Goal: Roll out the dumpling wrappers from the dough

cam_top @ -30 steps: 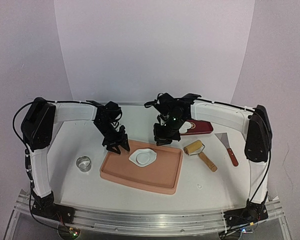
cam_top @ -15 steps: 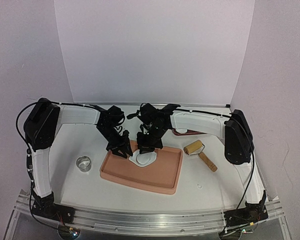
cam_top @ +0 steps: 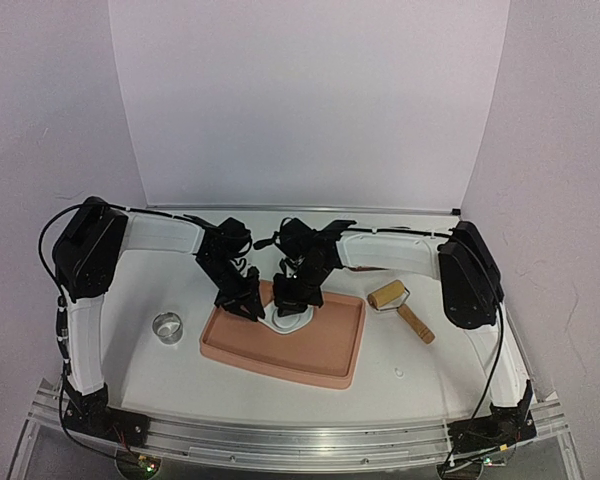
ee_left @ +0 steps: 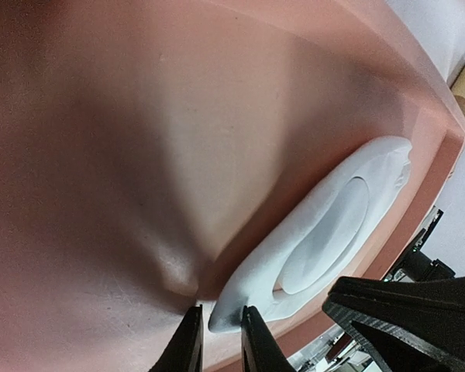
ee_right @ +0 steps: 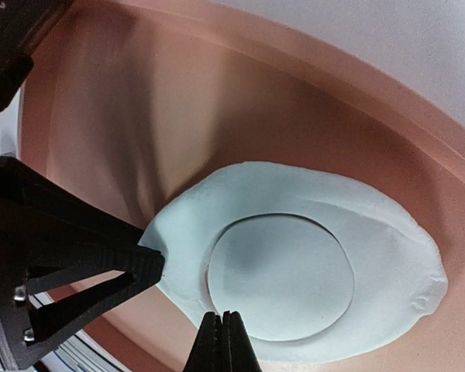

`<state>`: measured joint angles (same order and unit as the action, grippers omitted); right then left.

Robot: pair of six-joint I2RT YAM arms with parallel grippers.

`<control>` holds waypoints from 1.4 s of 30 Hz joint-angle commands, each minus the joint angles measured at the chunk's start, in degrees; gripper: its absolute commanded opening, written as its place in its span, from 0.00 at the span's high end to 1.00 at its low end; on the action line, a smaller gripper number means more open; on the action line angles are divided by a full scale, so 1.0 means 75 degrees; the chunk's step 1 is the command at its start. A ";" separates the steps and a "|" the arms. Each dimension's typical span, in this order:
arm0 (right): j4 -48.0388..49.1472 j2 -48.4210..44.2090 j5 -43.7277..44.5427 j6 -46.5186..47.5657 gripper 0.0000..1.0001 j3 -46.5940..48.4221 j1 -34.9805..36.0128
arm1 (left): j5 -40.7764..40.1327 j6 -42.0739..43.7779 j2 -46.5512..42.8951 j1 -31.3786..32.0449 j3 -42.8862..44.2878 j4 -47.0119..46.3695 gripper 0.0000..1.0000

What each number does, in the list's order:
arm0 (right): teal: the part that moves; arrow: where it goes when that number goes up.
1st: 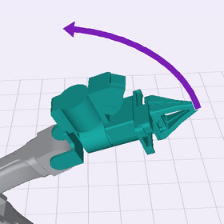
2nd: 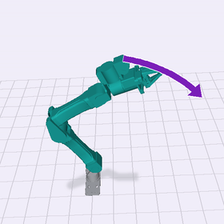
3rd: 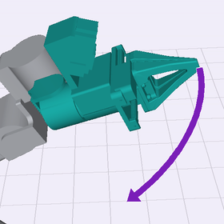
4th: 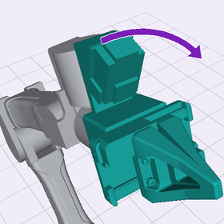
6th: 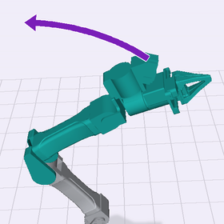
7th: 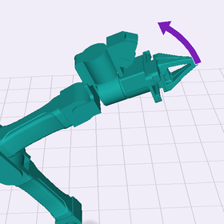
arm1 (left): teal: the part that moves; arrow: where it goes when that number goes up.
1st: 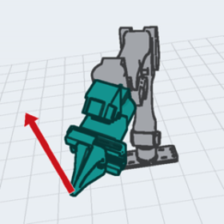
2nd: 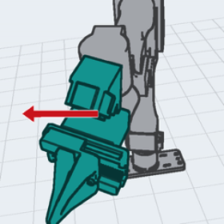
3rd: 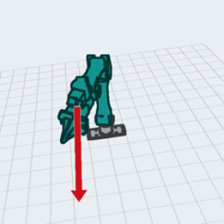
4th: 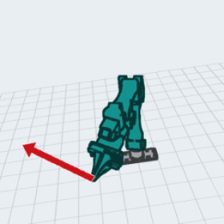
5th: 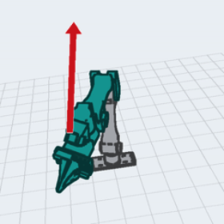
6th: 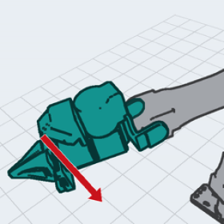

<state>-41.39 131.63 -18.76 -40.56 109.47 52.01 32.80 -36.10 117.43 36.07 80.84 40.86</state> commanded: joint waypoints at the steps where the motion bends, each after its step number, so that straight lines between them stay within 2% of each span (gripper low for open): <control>1: 0.0168 0.0238 -0.0024 -0.0012 1.00 -0.0047 -0.0021 | -0.0142 -0.0076 0.0012 0.0047 0.0130 -0.0160 0.83; 20: 0.0188 0.0431 0.0015 -0.0037 1.00 -0.0075 -0.0021 | -0.0165 -0.0152 -0.0349 0.0054 0.0388 -0.0207 0.99; 42: 0.0197 0.0450 0.0064 -0.0092 1.00 -0.0042 -0.0023 | -0.0204 -0.0368 -0.1161 0.0053 0.0694 -0.0070 1.00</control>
<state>-40.07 133.88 -18.98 -40.77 109.36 52.01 31.77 -38.04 111.79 36.34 83.66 40.47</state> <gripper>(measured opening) 0.009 0.009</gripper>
